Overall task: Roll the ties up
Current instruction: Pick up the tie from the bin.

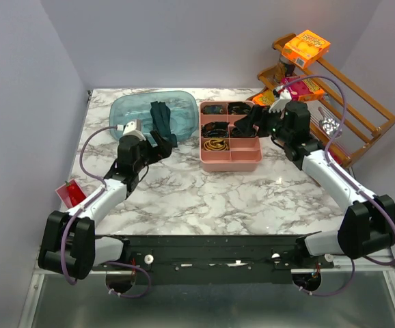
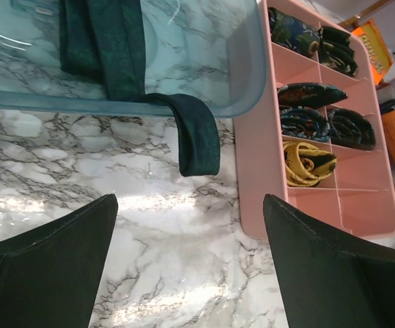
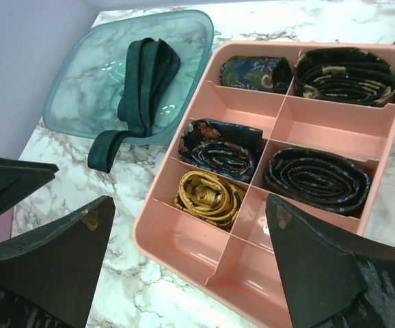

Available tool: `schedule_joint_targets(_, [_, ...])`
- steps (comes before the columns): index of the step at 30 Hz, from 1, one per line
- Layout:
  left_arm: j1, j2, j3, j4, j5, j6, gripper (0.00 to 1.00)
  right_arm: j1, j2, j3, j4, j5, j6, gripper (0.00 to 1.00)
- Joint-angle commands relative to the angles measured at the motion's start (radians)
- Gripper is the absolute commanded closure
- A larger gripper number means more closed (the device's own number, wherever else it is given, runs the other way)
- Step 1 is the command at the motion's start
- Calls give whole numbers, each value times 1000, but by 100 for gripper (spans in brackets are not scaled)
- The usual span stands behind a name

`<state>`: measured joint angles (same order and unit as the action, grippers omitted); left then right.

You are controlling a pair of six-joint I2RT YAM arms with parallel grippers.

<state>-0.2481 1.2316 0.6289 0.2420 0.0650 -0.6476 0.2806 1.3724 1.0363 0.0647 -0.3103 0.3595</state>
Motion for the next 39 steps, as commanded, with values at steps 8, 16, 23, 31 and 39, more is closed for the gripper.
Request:
schedule_joint_targets(8, [1,68,-46,146,122,-81,1,17,7,-28,4,-30,-8,0])
schedule_joint_targets(16, [3,224,-12,328,223,-138,6,17,-4,-44,1,-26,-16,0])
schedule_joint_targets(23, [3,364,49,408,249,-156,16,17,-26,-55,0,-15,-22,0])
schedule_joint_targets(31, [9,445,141,390,274,-138,37,17,-32,-56,0,-15,-27,0])
schedule_joint_targets(39, [10,450,150,378,328,-123,88,17,-26,-45,-9,-21,-28,0])
